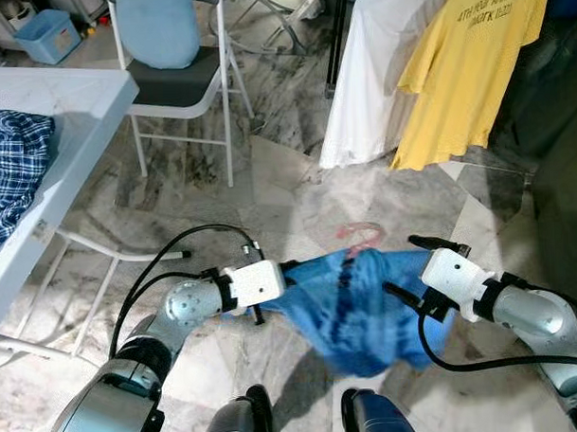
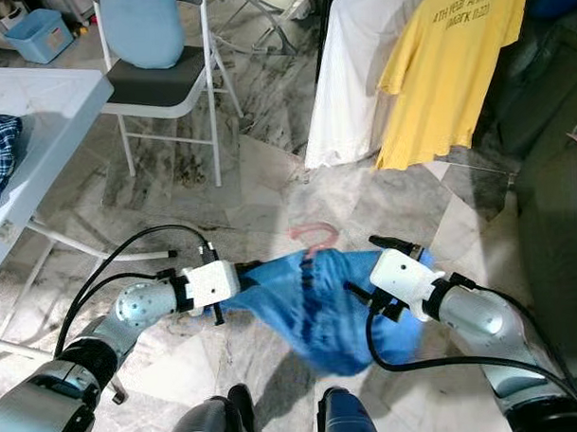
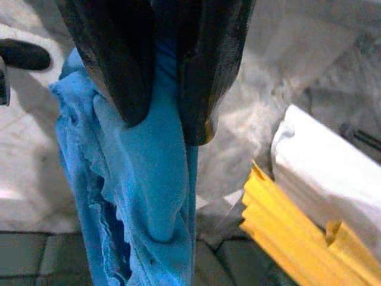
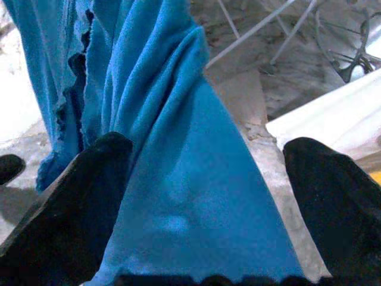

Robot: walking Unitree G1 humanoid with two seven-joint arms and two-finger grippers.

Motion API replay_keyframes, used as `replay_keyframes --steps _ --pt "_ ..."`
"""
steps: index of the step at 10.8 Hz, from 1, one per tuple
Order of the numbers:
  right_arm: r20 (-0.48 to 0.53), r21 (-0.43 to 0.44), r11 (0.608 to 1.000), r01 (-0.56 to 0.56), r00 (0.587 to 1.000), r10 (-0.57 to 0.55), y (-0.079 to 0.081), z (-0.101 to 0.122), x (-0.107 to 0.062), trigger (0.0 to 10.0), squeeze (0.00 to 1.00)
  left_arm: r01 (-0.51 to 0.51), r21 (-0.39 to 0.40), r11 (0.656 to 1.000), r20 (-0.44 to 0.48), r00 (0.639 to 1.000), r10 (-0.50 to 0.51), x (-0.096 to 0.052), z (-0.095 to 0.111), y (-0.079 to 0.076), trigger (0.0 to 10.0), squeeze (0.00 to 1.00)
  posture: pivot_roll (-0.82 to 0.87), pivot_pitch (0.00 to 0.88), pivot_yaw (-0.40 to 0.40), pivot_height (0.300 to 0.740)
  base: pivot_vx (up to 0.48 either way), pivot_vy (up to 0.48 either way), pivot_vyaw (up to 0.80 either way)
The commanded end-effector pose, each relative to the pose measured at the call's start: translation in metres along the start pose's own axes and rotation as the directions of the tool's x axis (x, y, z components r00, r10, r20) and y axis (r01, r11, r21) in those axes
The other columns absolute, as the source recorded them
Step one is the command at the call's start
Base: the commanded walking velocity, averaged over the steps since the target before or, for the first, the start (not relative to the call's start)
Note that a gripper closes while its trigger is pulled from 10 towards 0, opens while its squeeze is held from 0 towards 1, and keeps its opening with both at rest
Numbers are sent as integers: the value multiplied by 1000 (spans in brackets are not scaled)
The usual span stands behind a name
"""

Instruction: Hang hanger

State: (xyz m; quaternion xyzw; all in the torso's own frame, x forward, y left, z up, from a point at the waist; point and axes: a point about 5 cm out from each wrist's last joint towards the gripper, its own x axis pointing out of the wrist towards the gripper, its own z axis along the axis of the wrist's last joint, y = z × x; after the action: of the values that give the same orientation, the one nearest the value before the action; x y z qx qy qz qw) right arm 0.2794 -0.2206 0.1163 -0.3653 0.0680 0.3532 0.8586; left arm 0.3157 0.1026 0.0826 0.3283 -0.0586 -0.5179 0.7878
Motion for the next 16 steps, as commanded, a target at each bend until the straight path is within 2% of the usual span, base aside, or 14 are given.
replay_keyframes --steps 1,3,4,5,7,8,10,13,16 --pt "1 -42 999 -25 1000 25 -4 5 -1 10000 1000 3 53 999 50 999 -6 2 10 8 0 0 -278 215 98 740 0 0 0" --pt "-9 -82 997 -10 1000 10 -13 7 -4 10000 1000 22 113 993 101 994 -34 7 20 12 0 0 -297 216 122 740 0 0 0" --pt "-17 -91 996 -10 1000 9 -14 6 -5 10000 663 43 133 990 110 992 -58 9 23 11 0 0 -299 222 132 740 0 0 0" --pt "-24 -91 996 -20 1000 18 -14 5 -7 10000 0 53 141 989 117 991 -70 9 24 10 0 0 -297 223 131 740 0 0 0" --pt "-18 -88 995 -45 999 44 -23 7 -11 10000 0 69 155 986 116 989 -88 10 24 9 0 0 -298 223 135 740 0 0 0" --pt "-26 -59 995 -76 997 74 -26 4 -14 0 0 62 166 984 124 989 -83 11 26 11 0 0 -296 222 135 740 0 0 0" --pt "-69 26 987 -162 984 163 -29 -7 -23 0 0 56 179 982 133 988 -81 12 29 13 0 0 -301 221 133 740 0 0 0" --pt "-61 75 974 -212 974 217 -33 -9 -22 0 0 53 179 982 145 986 -80 14 31 12 0 0 -304 220 128 740 0 0 0" --pt "-33 78 967 -242 969 245 -39 -4 -21 0 0 64 182 981 143 986 -91 15 30 9 0 0 -301 221 128 740 0 0 0"
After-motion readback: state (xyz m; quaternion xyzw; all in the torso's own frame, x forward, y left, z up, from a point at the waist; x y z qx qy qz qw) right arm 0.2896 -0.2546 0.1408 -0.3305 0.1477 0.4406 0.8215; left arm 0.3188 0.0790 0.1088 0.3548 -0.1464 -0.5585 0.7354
